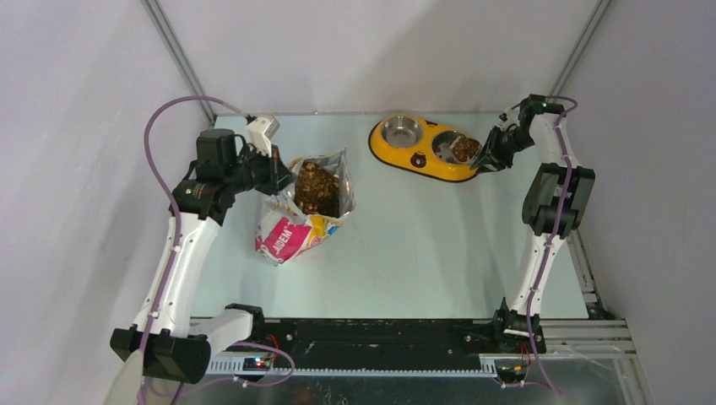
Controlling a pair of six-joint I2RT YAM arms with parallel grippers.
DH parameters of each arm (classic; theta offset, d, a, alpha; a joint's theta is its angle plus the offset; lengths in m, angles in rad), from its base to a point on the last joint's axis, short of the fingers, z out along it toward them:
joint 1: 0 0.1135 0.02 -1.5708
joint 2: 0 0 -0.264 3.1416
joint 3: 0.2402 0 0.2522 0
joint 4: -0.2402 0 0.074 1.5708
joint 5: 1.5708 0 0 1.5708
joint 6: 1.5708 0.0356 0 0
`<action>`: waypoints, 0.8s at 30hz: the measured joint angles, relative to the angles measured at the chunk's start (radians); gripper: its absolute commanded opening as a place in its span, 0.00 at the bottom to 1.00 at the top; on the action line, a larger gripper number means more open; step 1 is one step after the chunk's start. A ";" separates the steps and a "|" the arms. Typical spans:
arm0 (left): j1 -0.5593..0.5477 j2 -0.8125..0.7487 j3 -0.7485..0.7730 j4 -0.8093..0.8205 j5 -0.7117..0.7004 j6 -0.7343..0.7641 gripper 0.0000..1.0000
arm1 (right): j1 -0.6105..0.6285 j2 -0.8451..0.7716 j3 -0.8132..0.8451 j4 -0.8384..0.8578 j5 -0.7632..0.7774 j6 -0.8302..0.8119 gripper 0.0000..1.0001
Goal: Serve the pet food
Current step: Pour the pet food into the pet food bowl.
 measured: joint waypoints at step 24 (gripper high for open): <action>0.002 0.000 0.000 0.000 0.001 0.000 0.00 | 0.039 0.061 0.084 -0.005 0.048 -0.002 0.00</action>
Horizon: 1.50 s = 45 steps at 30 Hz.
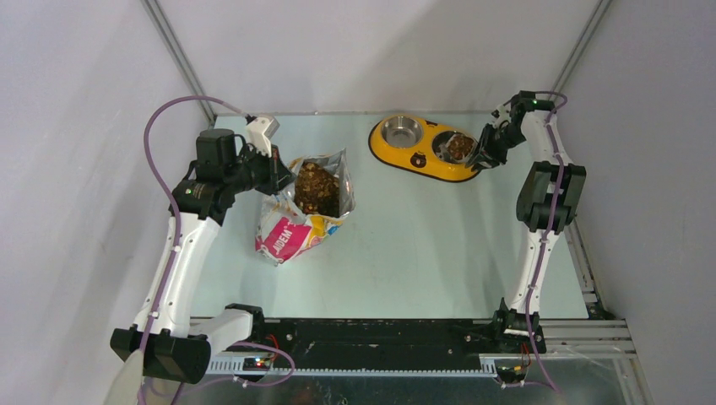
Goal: Serve the pet food
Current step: Pour the pet food into the pet food bowl.
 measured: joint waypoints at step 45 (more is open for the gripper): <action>0.002 0.000 0.000 0.000 0.003 0.000 0.00 | 0.032 0.017 0.075 -0.013 0.101 -0.034 0.00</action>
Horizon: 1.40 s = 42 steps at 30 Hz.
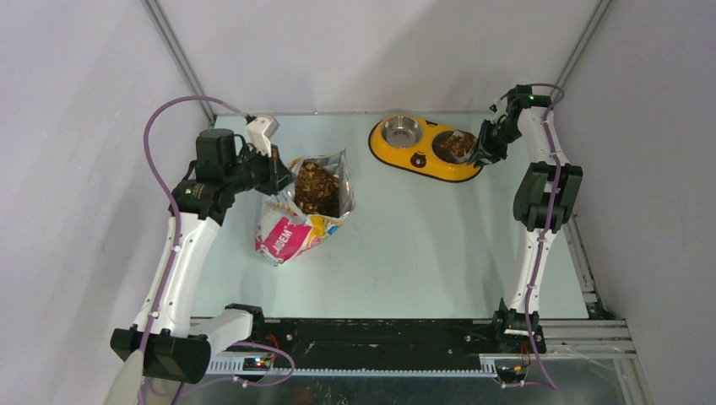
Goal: Serve the pet food
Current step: Pour the pet food into the pet food bowl.
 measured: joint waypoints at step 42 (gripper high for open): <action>0.004 0.000 0.000 0.000 0.005 -0.002 0.00 | 0.063 0.000 -0.009 0.008 0.163 -0.094 0.00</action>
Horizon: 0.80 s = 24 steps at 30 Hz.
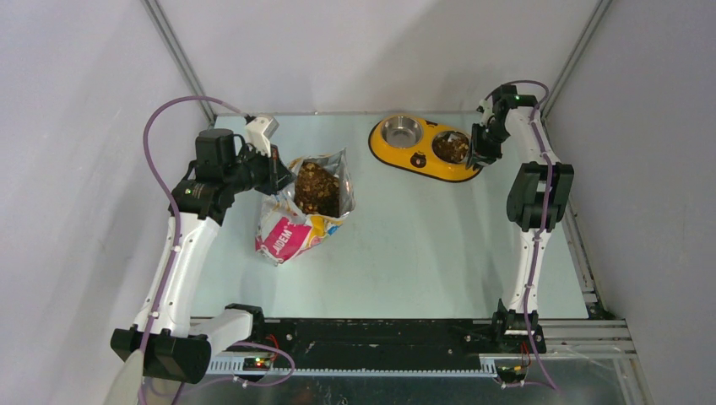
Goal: Serve the pet food
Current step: Pour the pet food into the pet food bowl.
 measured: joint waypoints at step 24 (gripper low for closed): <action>0.001 0.000 0.000 0.000 0.007 -0.001 0.00 | 0.038 -0.008 0.013 0.000 0.135 -0.065 0.00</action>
